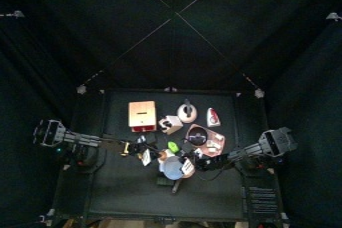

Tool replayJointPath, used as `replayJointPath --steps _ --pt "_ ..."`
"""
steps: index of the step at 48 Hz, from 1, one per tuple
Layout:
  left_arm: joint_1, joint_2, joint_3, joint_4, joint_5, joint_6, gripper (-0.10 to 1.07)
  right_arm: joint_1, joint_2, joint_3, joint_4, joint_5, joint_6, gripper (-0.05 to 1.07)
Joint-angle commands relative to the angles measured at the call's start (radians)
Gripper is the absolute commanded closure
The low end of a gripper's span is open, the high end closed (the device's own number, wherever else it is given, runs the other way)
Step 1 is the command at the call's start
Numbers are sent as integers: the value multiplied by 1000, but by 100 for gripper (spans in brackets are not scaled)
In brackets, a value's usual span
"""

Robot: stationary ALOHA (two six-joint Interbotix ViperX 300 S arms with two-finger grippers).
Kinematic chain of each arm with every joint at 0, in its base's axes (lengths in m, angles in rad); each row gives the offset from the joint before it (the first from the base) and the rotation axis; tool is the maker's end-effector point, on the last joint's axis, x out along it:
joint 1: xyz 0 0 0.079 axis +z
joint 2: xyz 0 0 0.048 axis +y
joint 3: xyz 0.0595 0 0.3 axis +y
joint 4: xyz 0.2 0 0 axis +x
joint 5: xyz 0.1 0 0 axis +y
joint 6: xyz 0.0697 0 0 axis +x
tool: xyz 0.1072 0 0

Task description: Hand over bowl

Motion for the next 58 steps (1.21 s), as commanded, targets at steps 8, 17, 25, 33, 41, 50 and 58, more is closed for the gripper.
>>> replayJointPath --steps 8,17,25,33,41,50,58 --pt "-23 84 -83 6 -17 2 24 -8 -17 -18 -3 0 -2 59" --pt "-37 129 -114 5 -25 2 24 -11 -17 -18 -5 0 -3 59" --pt "-41 173 -137 -8 -25 2 24 -15 -15 -18 -5 -2 -5 59" --pt "-40 198 -147 -12 -15 2 25 -15 -15 -18 -5 0 -5 59" --pt "-35 209 -147 -12 -14 0 25 -15 -17 -18 -5 0 -5 59" --pt "-34 224 -147 -11 -3 0 25 -15 -17 -18 -5 0 -5 59" --pt "-34 233 -149 -9 20 0 28 -15 -17 -20 -5 -2 -5 59"
